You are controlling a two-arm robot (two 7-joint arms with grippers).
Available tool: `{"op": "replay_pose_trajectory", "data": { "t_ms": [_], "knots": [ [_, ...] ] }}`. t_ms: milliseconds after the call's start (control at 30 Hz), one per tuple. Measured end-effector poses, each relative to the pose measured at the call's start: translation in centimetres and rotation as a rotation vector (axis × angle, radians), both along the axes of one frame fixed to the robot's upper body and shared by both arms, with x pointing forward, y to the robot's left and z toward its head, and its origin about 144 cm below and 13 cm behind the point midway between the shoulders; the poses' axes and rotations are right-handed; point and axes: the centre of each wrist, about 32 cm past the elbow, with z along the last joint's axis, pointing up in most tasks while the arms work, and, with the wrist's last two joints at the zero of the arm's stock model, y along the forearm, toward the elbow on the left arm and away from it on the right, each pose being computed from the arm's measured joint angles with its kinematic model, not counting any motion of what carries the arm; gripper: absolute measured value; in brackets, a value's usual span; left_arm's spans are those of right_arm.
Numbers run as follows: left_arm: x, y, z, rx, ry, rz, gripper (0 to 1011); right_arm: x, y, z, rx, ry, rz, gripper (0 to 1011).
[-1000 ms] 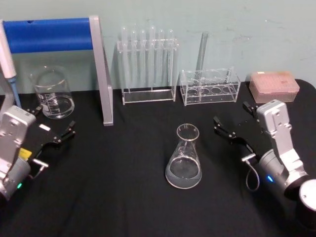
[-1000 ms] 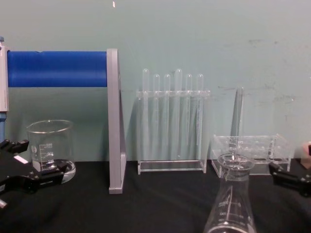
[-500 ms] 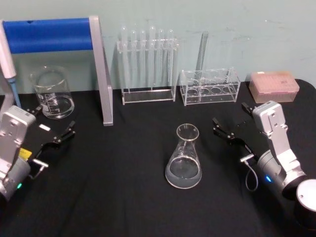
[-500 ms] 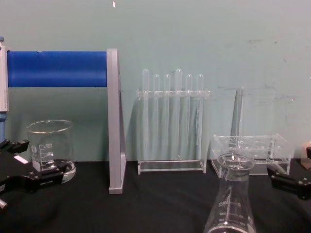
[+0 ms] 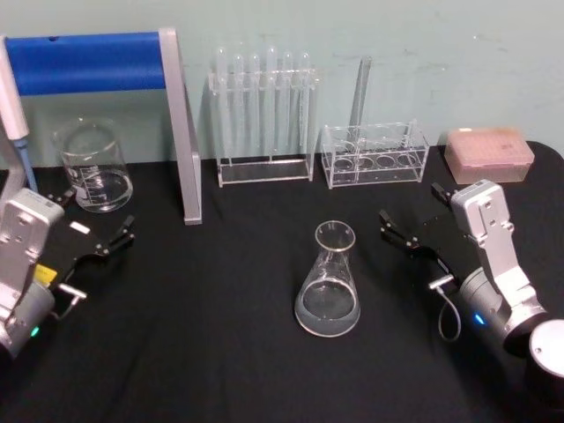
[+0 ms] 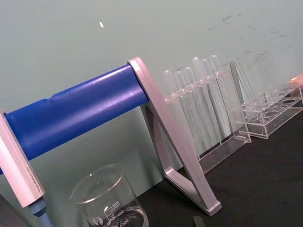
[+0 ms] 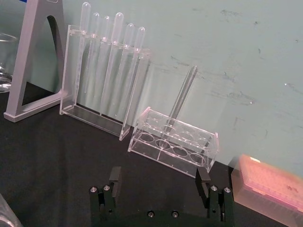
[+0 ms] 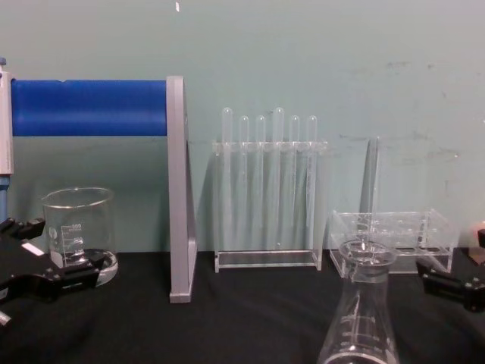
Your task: Grasp the erlenmeyer flask with one hand, shake it three times, then place it back.
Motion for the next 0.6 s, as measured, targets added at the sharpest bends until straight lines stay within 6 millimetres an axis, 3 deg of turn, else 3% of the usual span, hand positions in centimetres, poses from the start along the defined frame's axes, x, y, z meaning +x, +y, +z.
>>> {"op": "replay_pose_trajectory", "data": {
  "t_ms": [600],
  "knots": [
    [0.0, 0.0, 0.0, 0.0, 0.0, 0.0, 1001, 0.0, 0.0, 0.03, 0.001, -0.001, 0.0, 1000]
  ]
}}
